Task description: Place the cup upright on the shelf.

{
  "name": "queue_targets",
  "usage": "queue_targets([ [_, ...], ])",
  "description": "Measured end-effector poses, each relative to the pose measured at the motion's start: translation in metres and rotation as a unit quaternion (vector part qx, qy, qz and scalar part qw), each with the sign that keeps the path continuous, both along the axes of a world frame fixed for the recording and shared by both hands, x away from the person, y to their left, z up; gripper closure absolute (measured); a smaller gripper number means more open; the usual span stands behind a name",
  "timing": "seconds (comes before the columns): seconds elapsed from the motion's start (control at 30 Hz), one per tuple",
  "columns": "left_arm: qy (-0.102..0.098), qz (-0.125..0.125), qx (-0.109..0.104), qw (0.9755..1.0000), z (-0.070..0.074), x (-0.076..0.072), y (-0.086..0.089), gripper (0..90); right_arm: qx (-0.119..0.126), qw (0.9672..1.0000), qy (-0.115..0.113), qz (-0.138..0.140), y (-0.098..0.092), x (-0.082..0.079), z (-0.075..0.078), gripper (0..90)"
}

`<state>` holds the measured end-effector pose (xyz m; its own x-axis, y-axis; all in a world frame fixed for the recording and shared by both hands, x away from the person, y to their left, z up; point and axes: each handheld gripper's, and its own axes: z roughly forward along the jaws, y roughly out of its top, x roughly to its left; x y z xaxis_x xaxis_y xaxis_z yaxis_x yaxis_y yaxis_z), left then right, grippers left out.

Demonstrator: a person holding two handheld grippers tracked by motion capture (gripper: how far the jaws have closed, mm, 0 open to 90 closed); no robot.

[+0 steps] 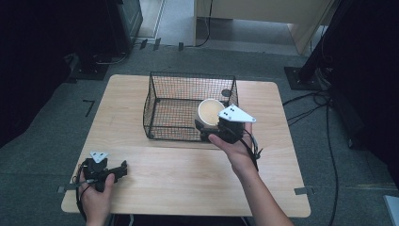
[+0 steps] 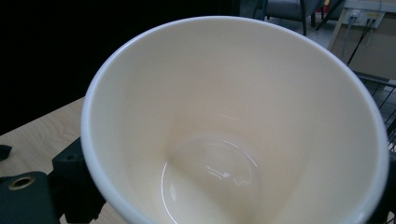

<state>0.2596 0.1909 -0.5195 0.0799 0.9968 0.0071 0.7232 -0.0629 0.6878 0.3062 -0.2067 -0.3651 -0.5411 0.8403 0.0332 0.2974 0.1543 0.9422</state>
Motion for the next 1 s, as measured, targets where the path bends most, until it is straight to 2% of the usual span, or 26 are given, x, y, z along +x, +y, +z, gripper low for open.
queue_targets([
  [0.23,0.001,0.000,0.000,1.0000,0.000,0.000,0.000,0.0,0.001,0.9999,-0.009,-0.014,0.006,0.018,0.005,8.5],
  [0.47,0.000,-0.003,0.000,1.0000,0.000,0.000,0.000,0.0,0.004,0.9996,-0.012,-0.027,0.009,0.039,0.000,8.5],
  [0.67,0.000,-0.003,0.000,1.0000,0.000,0.000,0.000,0.0,0.006,0.9986,-0.031,-0.042,0.013,0.058,-0.004,8.5],
  [0.83,0.001,-0.004,0.001,1.0000,0.000,0.000,0.000,0.0,0.002,0.9986,-0.032,-0.042,0.020,0.074,-0.008,8.4],
  [1.0,0.000,-0.006,0.001,1.0000,0.000,0.000,0.000,0.0,0.008,0.9987,-0.031,-0.040,0.023,0.091,-0.013,8.4],
])
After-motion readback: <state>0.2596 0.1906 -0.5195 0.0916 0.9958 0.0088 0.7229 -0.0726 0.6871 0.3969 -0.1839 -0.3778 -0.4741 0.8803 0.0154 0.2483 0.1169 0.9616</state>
